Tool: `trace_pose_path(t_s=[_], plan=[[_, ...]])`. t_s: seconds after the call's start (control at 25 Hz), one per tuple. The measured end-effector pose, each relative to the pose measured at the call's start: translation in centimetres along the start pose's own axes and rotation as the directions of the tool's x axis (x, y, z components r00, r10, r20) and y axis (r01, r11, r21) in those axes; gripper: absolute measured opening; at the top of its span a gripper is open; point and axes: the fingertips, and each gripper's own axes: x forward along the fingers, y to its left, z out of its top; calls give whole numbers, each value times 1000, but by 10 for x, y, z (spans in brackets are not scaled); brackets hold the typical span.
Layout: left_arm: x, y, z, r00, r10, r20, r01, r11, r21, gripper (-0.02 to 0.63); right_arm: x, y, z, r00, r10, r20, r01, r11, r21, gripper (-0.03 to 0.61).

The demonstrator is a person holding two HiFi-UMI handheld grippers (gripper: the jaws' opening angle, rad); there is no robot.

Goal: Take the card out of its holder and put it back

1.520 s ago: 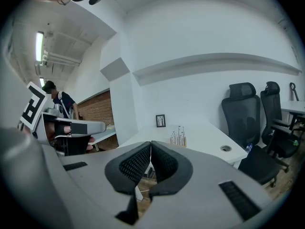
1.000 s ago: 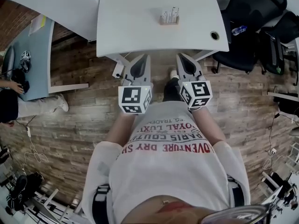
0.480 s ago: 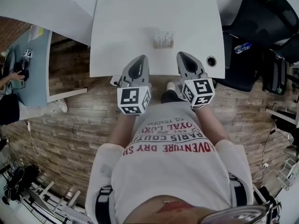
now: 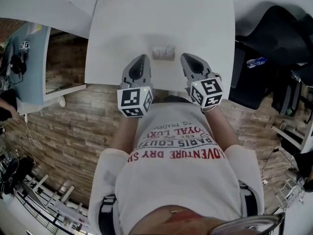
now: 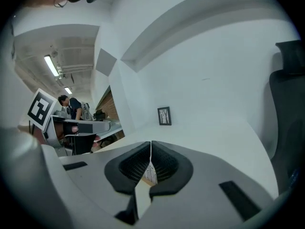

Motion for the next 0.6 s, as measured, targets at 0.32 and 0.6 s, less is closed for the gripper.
trace_pose_path(t_s=[0.32,0.6], plan=[[26,4,-6,998,2,-58,-2,1000,-3,25,23,-5,-18,993,100,-70,-103,994,-37,28],[49,14,-4,996,-25,-90,25,1000,-5,25,47,-6,-28,967,203,-155,-210,977,-30,187]])
